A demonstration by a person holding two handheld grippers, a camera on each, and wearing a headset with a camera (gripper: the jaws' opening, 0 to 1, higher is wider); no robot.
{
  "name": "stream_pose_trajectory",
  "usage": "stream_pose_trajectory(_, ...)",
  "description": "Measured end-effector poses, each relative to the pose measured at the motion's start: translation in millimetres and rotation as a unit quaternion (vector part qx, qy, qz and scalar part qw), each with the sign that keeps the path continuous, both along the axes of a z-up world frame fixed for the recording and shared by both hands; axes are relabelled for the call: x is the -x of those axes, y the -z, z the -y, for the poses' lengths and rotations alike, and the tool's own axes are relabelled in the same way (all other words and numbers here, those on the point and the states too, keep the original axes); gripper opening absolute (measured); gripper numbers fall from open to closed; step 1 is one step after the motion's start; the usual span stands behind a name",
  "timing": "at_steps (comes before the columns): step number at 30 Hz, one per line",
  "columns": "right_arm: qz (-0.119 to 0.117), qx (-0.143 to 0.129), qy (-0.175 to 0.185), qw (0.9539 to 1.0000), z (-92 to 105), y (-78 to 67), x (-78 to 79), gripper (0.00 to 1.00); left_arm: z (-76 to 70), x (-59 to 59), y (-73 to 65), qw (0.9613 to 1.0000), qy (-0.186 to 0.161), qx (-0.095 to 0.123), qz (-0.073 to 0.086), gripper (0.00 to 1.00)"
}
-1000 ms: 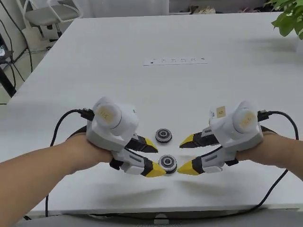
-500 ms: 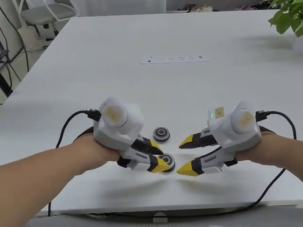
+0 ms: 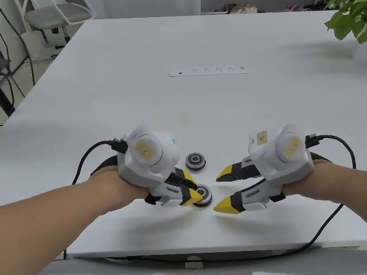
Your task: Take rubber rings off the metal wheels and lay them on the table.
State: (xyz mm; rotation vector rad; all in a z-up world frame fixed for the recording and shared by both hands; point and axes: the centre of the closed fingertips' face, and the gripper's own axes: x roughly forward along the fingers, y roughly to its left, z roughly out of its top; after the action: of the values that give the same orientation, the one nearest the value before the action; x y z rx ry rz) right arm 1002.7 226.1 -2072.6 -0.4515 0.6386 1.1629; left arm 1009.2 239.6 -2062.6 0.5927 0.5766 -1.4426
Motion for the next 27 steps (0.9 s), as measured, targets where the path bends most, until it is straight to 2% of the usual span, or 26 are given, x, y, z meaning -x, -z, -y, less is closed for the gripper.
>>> stream_pose_trajectory(7, -0.008, -0.016, 0.013, 0.9998, -8.5, -5.4, -6.3, 0.35, 0.9, -1.1, 0.5, 1.0000, -0.004, 0.001, 0.005, 0.07)
stream_pose_trajectory(10, -0.017, -0.016, 0.018, 0.9996, -9.1, -4.6, -7.8, 0.30, 0.9, -1.8, 0.6, 1.0000, -0.004, 0.002, 0.004, 0.07)
stream_pose_trajectory(20, -0.025, -0.005, 0.014, 0.9996, -11.2, 2.0, -4.1, 0.24, 0.1, -1.9, 0.2, 0.9999, -0.007, 0.011, 0.002, 0.07)
stream_pose_trajectory(22, -0.019, 0.006, 0.006, 0.9998, -12.2, 3.7, -3.3, 0.22, 0.1, -1.9, 0.0, 0.9999, -0.007, 0.012, 0.001, 0.07)
stream_pose_trajectory(27, -0.011, 0.010, -0.002, 0.9999, -15.2, 4.0, -1.6, 0.20, -0.6, -2.1, -0.1, 0.9998, -0.006, 0.020, 0.001, 0.07)
